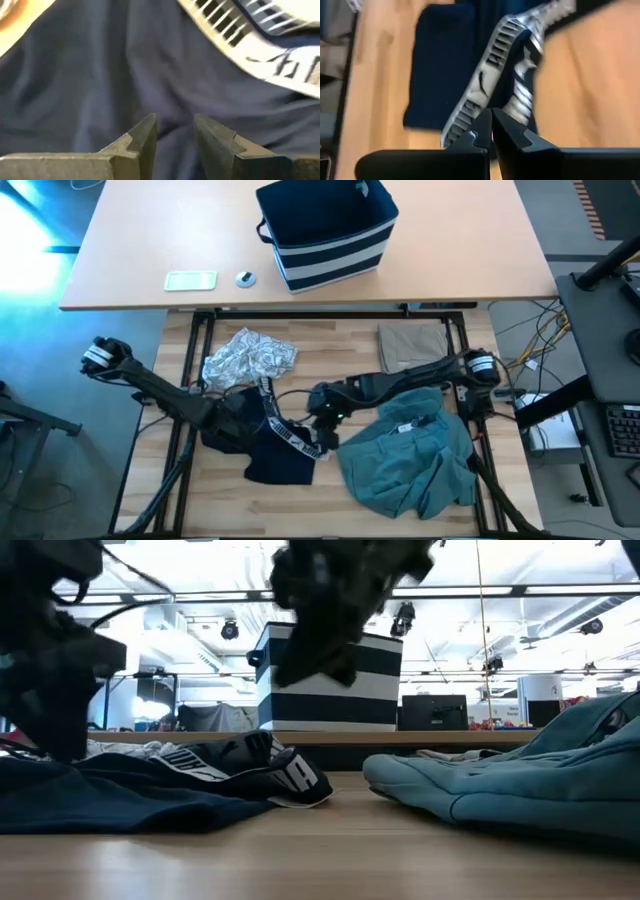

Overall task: Fold Laundry from Bin
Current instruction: Fold the blue boxer

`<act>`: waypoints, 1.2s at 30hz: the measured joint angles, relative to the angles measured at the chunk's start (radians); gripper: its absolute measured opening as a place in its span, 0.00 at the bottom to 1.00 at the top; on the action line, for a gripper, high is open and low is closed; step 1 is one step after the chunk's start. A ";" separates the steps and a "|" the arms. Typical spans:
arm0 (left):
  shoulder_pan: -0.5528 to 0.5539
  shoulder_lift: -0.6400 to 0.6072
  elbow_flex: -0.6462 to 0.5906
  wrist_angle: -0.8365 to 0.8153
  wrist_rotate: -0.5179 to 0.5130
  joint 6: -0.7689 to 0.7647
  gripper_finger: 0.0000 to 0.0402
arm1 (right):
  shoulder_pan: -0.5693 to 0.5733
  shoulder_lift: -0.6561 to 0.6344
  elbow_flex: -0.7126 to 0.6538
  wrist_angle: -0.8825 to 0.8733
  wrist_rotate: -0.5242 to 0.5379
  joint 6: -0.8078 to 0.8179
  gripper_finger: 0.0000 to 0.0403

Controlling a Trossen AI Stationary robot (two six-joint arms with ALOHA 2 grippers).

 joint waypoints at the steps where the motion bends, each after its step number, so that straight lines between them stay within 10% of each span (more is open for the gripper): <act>1: 0.003 -0.003 0.001 0.013 -0.014 -0.005 0.29 | 0.003 0.019 -0.001 0.040 -0.031 0.011 0.02; 8: 0.004 0.035 0.001 0.180 -0.029 0.057 0.29 | 0.059 0.143 0.000 0.232 -0.231 0.050 0.02; 21: -0.121 0.289 0.258 0.427 0.019 0.317 0.29 | -0.070 0.021 0.000 -0.229 0.113 -0.034 0.02; 36: -0.017 0.629 0.446 0.661 -0.025 0.556 0.29 | -0.070 0.030 -0.011 -0.234 -0.056 -0.136 0.02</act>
